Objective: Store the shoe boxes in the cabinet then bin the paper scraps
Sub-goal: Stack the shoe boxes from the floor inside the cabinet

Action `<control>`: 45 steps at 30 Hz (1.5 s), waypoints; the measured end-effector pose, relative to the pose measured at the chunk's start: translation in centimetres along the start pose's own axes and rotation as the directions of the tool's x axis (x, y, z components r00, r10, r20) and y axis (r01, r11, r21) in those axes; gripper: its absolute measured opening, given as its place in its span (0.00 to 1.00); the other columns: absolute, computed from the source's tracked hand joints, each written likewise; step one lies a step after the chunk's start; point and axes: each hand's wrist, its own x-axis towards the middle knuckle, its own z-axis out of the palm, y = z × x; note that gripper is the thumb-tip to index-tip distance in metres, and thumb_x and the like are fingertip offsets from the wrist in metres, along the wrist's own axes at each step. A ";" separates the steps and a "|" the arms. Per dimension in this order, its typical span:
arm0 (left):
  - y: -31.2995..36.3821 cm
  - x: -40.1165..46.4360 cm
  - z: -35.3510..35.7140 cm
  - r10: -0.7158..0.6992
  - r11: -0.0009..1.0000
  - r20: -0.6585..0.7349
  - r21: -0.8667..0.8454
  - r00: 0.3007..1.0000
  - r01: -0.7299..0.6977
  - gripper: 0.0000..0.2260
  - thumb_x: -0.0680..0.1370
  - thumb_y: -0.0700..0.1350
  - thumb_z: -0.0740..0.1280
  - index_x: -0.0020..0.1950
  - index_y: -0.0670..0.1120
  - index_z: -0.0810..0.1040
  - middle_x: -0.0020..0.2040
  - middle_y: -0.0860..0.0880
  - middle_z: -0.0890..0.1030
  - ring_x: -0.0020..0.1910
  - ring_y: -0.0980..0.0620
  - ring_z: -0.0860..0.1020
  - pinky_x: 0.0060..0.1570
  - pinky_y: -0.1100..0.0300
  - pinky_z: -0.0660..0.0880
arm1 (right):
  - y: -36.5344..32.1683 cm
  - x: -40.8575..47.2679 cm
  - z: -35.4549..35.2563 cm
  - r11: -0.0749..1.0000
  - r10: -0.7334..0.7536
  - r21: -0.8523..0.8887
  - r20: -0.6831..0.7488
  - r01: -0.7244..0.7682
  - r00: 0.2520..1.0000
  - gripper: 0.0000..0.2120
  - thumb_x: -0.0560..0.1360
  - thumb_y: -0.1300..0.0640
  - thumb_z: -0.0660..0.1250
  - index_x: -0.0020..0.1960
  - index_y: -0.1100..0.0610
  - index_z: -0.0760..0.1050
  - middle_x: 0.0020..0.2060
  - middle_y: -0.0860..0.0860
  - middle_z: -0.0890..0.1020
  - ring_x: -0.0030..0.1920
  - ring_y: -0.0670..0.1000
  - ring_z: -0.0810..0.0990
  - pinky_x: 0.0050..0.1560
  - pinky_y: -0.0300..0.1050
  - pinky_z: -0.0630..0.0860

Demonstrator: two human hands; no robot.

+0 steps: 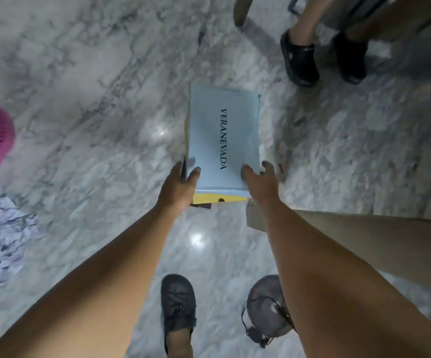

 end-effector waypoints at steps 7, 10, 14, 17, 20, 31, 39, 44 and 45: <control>-2.8 3.5 3.0 -0.009 0.981 -0.050 -0.195 0.999 -0.001 0.21 0.77 0.67 0.65 0.64 0.57 0.78 0.55 0.55 0.85 0.53 0.51 0.84 0.53 0.49 0.82 | 4.0 2.1 1.8 0.982 -0.125 0.144 0.035 0.119 0.992 0.20 0.77 0.50 0.73 0.68 0.53 0.79 0.58 0.46 0.85 0.58 0.48 0.83 0.58 0.41 0.77; -2.1 1.1 1.7 -0.040 0.983 -0.055 -0.182 0.998 0.030 0.19 0.80 0.64 0.63 0.64 0.53 0.78 0.54 0.54 0.84 0.48 0.58 0.83 0.42 0.65 0.78 | 3.6 -0.2 2.0 0.977 -0.166 0.138 0.027 0.161 0.986 0.19 0.77 0.50 0.74 0.66 0.53 0.80 0.55 0.45 0.86 0.57 0.47 0.83 0.54 0.37 0.78; -2.6 -4.3 -1.5 -0.050 0.985 -0.102 -0.171 0.994 0.032 0.16 0.80 0.65 0.62 0.61 0.57 0.77 0.52 0.56 0.82 0.48 0.59 0.80 0.45 0.67 0.73 | 2.8 -5.8 2.7 0.965 -0.236 0.121 0.033 0.231 0.971 0.20 0.76 0.49 0.75 0.67 0.51 0.80 0.56 0.44 0.85 0.56 0.44 0.83 0.55 0.36 0.80; -4.6 -8.9 -4.3 -0.095 0.975 -0.148 -0.211 0.984 0.063 0.14 0.81 0.63 0.62 0.61 0.58 0.76 0.53 0.57 0.81 0.51 0.55 0.80 0.52 0.60 0.73 | 3.1 -10.6 3.8 0.972 -0.232 0.066 0.077 0.227 0.970 0.25 0.73 0.42 0.74 0.68 0.46 0.77 0.55 0.43 0.86 0.56 0.48 0.84 0.56 0.50 0.83; -7.9 -14.6 -7.0 -0.157 0.953 -0.216 -0.291 0.964 0.090 0.16 0.81 0.61 0.62 0.63 0.55 0.77 0.56 0.55 0.81 0.54 0.54 0.80 0.55 0.60 0.73 | 3.0 -16.4 5.0 0.973 -0.228 -0.009 0.162 0.232 0.960 0.25 0.74 0.42 0.73 0.69 0.43 0.76 0.53 0.43 0.86 0.53 0.51 0.85 0.47 0.47 0.83; -25.6 -41.8 -17.6 -0.494 0.731 -0.448 -0.677 0.746 0.077 0.10 0.79 0.58 0.68 0.55 0.54 0.80 0.53 0.52 0.85 0.50 0.55 0.83 0.50 0.61 0.79 | 5.7 -44.3 12.6 0.784 -0.381 -0.185 0.611 0.593 0.694 0.28 0.65 0.32 0.70 0.63 0.38 0.79 0.46 0.38 0.87 0.50 0.47 0.86 0.46 0.45 0.80; -32.0 -55.9 -32.1 -0.551 0.690 -0.659 -0.705 0.512 -0.164 0.12 0.80 0.57 0.67 0.59 0.54 0.78 0.57 0.49 0.85 0.49 0.52 0.81 0.48 0.61 0.76 | 0.4 -64.7 23.7 0.650 -0.478 -0.009 0.772 0.760 0.419 0.23 0.68 0.41 0.76 0.62 0.38 0.80 0.43 0.38 0.87 0.43 0.38 0.85 0.42 0.32 0.78; -32.1 -57.6 -43.9 -0.453 0.789 -0.756 -0.587 0.473 -0.182 0.23 0.81 0.57 0.65 0.72 0.46 0.73 0.63 0.44 0.80 0.59 0.44 0.80 0.50 0.60 0.73 | -7.6 -72.0 31.8 0.569 -0.568 0.051 0.746 0.821 0.348 0.20 0.73 0.46 0.77 0.63 0.49 0.83 0.45 0.46 0.86 0.47 0.51 0.84 0.48 0.42 0.79; -32.4 -57.2 -46.1 -0.443 0.797 -0.771 -0.573 0.458 -0.193 0.25 0.81 0.57 0.65 0.73 0.45 0.72 0.65 0.43 0.80 0.63 0.43 0.79 0.53 0.61 0.71 | -9.0 -72.8 33.7 0.554 -0.579 0.057 0.743 0.831 0.335 0.20 0.72 0.45 0.77 0.63 0.48 0.83 0.45 0.46 0.86 0.47 0.51 0.85 0.47 0.42 0.81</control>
